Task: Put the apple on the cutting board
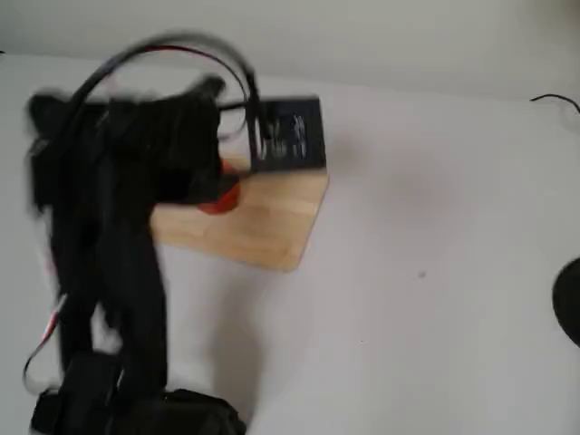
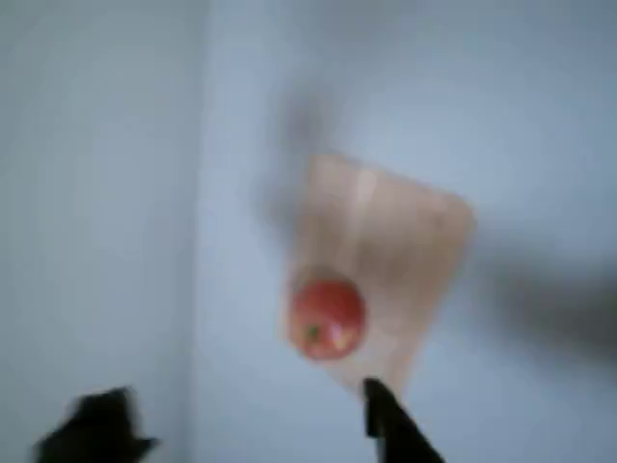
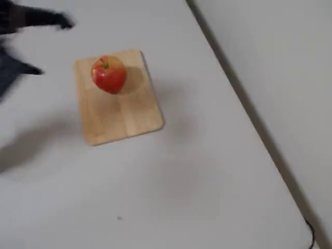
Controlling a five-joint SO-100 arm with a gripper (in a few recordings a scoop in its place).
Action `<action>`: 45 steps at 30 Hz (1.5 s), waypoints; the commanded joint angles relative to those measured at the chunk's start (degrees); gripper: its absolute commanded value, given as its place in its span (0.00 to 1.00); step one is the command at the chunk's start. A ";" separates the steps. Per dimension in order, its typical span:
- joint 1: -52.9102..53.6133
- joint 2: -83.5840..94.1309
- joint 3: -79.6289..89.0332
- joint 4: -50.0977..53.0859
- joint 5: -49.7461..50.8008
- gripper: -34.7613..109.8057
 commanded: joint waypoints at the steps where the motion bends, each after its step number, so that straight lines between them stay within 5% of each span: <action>1: 5.10 18.28 11.16 1.67 2.20 0.30; 8: 5.19 55.63 53.00 -15.91 0.88 0.24; 13: 3.60 69.08 75.85 -19.07 -0.09 0.24; 32: 6.68 71.89 107.84 -26.19 -3.69 0.24; 45: 7.56 71.81 108.28 -26.54 -3.34 0.24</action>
